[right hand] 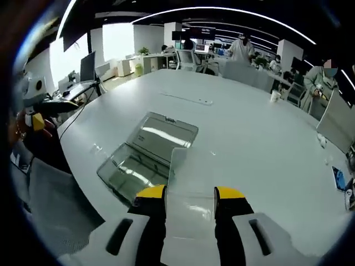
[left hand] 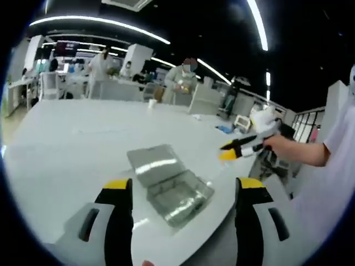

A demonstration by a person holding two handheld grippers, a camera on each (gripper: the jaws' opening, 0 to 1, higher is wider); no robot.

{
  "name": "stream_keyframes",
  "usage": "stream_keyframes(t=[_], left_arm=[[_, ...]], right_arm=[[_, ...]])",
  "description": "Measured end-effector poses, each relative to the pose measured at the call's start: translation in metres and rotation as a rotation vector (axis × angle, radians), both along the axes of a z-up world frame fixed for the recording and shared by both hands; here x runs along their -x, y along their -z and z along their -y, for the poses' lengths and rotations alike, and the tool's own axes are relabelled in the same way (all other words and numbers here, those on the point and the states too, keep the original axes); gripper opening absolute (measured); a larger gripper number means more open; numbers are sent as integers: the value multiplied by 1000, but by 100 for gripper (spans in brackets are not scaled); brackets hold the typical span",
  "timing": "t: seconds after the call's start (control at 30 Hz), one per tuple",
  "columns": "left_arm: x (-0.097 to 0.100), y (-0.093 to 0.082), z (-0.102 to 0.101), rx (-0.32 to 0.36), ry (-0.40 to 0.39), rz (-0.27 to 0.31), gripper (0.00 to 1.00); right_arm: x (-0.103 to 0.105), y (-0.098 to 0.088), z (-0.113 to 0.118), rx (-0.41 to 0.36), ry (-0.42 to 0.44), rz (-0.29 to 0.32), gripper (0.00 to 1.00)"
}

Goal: Insert the divider into the dual guide fixture by aligning both edges with the guide slots and pushing it downward to the bottom, including one-sided entry, uneven engagement, binding, and posture correction.

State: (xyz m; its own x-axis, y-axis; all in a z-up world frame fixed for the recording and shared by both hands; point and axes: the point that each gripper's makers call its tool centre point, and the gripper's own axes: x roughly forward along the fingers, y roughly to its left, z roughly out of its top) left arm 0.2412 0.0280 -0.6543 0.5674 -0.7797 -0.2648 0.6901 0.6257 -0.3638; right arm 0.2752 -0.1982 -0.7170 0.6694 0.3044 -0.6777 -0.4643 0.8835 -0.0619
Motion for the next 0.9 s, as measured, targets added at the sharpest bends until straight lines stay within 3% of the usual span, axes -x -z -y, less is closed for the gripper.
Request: stream_keyframes(t=[0.23, 0.43, 0.67, 0.9], left_arm=[[2, 10, 22, 33, 32, -41, 63], [2, 0, 45, 108, 61, -62, 57], [3, 6, 69, 134, 102, -98, 50], [5, 7, 81, 183, 122, -141, 43]], right_arm=[[8, -16, -22, 17, -85, 54, 30], [17, -34, -48, 26, -162, 111, 30], [27, -39, -72, 46, -239, 143, 30], [35, -46, -85, 50, -288, 167, 30]])
